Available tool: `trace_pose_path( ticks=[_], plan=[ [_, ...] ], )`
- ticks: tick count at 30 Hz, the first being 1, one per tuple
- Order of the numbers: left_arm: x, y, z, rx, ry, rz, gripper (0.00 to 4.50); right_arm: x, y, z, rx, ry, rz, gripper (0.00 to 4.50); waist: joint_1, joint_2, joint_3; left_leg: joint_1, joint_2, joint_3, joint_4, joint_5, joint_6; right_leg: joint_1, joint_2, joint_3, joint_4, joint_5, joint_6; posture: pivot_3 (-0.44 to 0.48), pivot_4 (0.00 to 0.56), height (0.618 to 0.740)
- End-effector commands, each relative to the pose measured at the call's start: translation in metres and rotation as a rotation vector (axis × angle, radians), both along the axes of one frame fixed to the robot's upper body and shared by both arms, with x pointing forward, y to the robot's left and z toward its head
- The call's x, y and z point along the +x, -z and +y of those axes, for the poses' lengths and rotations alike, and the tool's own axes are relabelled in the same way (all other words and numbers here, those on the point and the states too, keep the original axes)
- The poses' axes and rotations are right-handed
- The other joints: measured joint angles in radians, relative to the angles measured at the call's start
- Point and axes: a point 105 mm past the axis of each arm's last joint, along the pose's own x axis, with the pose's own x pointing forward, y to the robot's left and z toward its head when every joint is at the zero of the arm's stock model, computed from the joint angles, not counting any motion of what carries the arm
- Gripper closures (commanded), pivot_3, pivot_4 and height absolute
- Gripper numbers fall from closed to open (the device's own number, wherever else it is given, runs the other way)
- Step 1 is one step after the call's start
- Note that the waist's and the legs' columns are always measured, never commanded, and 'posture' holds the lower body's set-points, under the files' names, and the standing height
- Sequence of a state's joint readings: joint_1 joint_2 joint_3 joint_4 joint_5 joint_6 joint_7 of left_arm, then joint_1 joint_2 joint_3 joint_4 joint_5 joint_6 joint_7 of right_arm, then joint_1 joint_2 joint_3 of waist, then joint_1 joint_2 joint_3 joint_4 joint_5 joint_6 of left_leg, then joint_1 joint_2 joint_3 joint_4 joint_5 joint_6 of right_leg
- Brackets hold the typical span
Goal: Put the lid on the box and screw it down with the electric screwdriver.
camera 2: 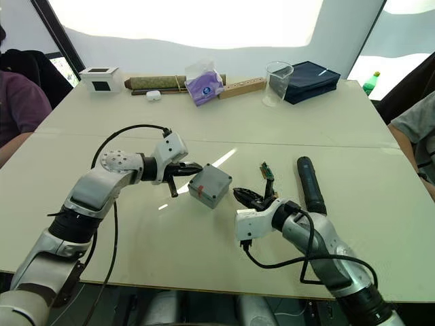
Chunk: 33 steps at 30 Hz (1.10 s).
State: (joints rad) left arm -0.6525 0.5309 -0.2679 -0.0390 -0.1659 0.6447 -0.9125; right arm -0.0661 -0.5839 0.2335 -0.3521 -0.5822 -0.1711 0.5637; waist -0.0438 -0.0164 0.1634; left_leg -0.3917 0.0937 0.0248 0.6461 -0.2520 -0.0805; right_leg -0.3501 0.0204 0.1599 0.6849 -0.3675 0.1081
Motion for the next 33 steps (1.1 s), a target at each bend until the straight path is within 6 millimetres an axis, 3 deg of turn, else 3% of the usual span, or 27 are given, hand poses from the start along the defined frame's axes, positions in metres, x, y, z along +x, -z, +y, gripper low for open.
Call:
trace_pose_path(
  ticks=[1,8,33],
  plan=[
    [-0.002,0.017,0.003,0.03,-0.014,0.071,4.5,-0.002,-0.006,0.006,0.005,-0.018,-0.02,4.46,0.0,0.0,0.0,0.0,0.0,0.0,0.0,0.0,0.0,0.0,0.0,0.0,0.0,0.0,0.0,0.0,0.15,0.739],
    [-0.002,0.011,0.002,0.013,-0.012,0.064,4.5,0.003,-0.015,0.014,0.043,-0.024,-0.07,4.46,0.0,-0.001,0.0,-0.001,0.0,0.0,-0.001,0.0,0.0,-0.001,0.0,0.0,0.0,0.0,0.0,0.0,0.15,0.739],
    [-0.003,-0.003,0.003,-0.045,-0.004,0.064,4.5,0.011,-0.015,0.024,0.041,-0.055,-0.091,4.46,-0.001,-0.003,0.002,-0.003,0.0,0.001,-0.002,0.0,0.0,-0.005,0.0,0.0,-0.001,0.0,0.0,0.0,0.15,0.739]
  ],
)
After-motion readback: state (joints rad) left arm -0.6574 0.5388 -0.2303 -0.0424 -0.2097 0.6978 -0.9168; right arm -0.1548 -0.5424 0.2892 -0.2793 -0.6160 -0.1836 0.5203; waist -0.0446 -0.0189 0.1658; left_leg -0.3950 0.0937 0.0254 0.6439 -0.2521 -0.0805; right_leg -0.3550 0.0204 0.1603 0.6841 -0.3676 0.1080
